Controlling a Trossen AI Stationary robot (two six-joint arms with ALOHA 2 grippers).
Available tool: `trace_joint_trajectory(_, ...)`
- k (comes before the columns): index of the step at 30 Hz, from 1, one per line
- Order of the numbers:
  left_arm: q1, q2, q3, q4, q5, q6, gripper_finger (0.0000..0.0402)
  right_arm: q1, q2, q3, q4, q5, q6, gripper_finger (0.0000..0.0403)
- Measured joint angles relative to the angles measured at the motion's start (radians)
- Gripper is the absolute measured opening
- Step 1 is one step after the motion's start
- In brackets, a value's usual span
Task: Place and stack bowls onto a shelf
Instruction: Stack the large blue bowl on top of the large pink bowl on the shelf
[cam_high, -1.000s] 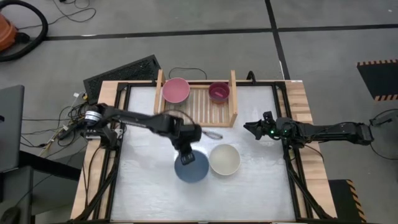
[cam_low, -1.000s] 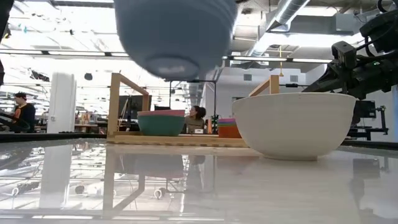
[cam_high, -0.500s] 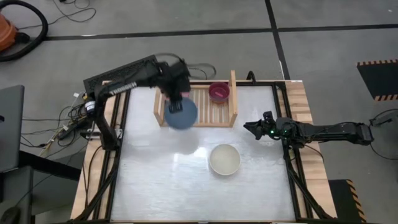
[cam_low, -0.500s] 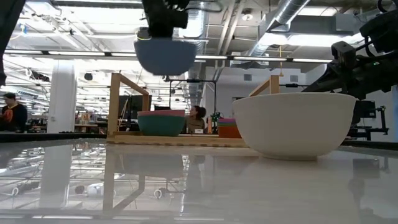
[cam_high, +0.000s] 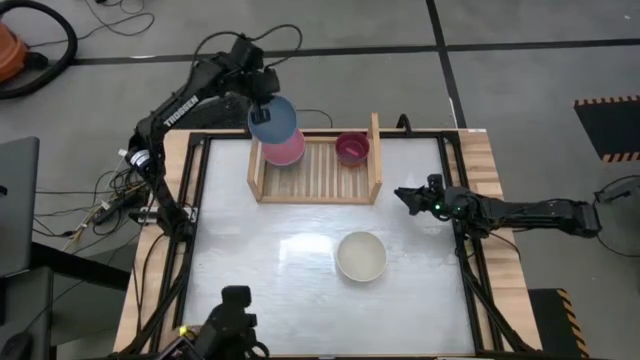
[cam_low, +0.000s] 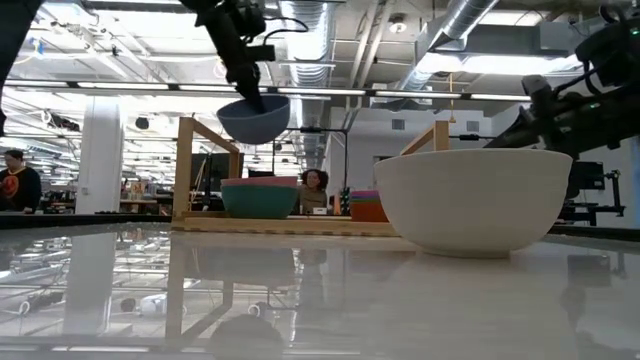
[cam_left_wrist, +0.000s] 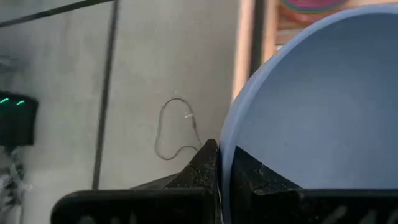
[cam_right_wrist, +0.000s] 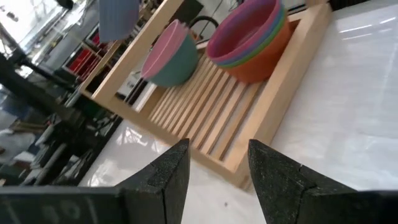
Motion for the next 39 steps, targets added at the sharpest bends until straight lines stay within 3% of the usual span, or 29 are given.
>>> trace_joint_trajectory(4,-0.036,0.056,0.000,-0.005,-0.001,0.062,0.0000,-0.034,0.001,0.000,0.000,0.001,0.003,0.0189)
trace_joint_trajectory(9,-0.077,0.134,0.032,-0.028,-0.101,0.150,0.0000,-0.069,0.001,0.000,0.000,0.001,0.004,0.0189)
trace_joint_trajectory(19,-0.069,0.269,0.151,-0.106,-0.014,0.163,0.0000,-0.123,0.006,0.000,-0.001,0.001,0.003,0.0189)
trace_joint_trajectory(24,-0.069,0.327,0.169,-0.132,-0.037,0.205,0.0000,-0.126,0.007,0.000,-0.002,0.000,0.003,0.0189)
trace_joint_trajectory(39,-0.037,0.331,0.162,-0.164,0.093,0.319,0.0000,-0.126,0.007,0.000,-0.002,-0.001,0.000,0.0189)
